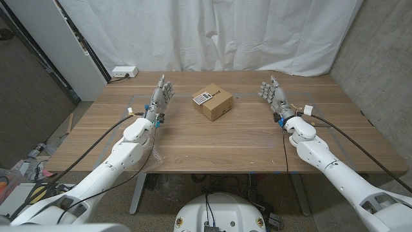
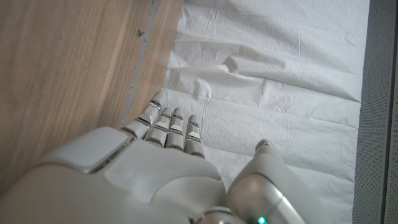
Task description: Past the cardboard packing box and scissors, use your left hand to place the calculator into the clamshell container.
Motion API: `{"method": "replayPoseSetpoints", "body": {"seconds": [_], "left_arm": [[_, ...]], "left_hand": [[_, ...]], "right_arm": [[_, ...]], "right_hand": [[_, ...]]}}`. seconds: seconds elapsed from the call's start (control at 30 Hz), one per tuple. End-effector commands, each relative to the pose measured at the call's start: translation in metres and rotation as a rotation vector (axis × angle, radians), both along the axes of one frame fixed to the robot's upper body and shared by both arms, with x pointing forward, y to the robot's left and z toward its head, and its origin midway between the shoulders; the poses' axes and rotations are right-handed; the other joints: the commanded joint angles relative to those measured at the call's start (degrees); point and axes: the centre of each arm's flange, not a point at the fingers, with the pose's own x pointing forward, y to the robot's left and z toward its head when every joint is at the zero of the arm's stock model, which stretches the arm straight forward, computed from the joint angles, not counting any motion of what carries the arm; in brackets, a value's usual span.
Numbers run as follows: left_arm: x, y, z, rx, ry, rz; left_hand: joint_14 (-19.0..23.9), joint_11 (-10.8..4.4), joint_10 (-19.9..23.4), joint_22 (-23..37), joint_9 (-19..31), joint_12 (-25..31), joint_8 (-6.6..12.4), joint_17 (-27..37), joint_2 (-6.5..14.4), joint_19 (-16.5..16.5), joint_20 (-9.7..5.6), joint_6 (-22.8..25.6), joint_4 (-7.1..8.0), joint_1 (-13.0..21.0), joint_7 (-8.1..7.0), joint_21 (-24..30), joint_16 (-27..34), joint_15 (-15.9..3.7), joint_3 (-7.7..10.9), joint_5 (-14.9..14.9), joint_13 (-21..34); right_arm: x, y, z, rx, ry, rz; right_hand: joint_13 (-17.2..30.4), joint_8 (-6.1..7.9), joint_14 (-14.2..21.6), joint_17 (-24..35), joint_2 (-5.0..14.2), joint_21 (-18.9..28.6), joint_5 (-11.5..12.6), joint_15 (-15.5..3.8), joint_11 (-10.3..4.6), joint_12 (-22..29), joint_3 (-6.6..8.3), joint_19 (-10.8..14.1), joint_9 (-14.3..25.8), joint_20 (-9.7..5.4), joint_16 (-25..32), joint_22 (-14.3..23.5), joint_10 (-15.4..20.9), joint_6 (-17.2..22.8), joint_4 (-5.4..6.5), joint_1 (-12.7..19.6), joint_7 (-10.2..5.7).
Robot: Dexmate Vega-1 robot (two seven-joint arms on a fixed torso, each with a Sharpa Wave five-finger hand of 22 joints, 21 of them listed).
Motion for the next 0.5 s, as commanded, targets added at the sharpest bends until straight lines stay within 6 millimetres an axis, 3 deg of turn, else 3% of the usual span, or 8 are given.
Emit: {"method": "replayPoseSetpoints", "body": {"seconds": [0.03,0.5], "left_arm": [[-0.012,0.008,-0.006,-0.002,-0.006,0.011],[-0.018,0.01,-0.003,0.018,-0.036,0.008]], "left_hand": [[-0.3,-0.18,-0.2,0.2,0.2,0.3,0.39,0.2,0.1,-0.4,-2.46,-0.5,-0.14,0.8,-0.18,0.3,0.3,-0.01,0.48,0.4,0.2],[0.6,-0.5,0.7,0.1,0.2,0.8,0.84,0.1,1.8,0.0,-2.19,0.5,-0.83,2.3,-0.12,0.5,0.7,0.05,1.25,1.0,0.1]], "right_arm": [[-0.007,0.015,-0.009,0.007,0.008,0.006],[-0.019,0.01,-0.014,0.012,0.01,-0.012]], "right_hand": [[0.1,0.44,0.7,0.2,0.1,0.1,0.3,-0.09,0.02,0.4,0.35,0.6,0.2,-1.39,0.4,0.1,0.7,0.9,-0.16,0.7,-0.19],[0.1,0.47,1.5,0.2,0.32,-0.3,0.3,-0.17,-0.14,0.6,0.41,1.1,0.2,-1.1,0.5,0.1,1.4,1.2,-0.37,0.9,-0.37]]}}
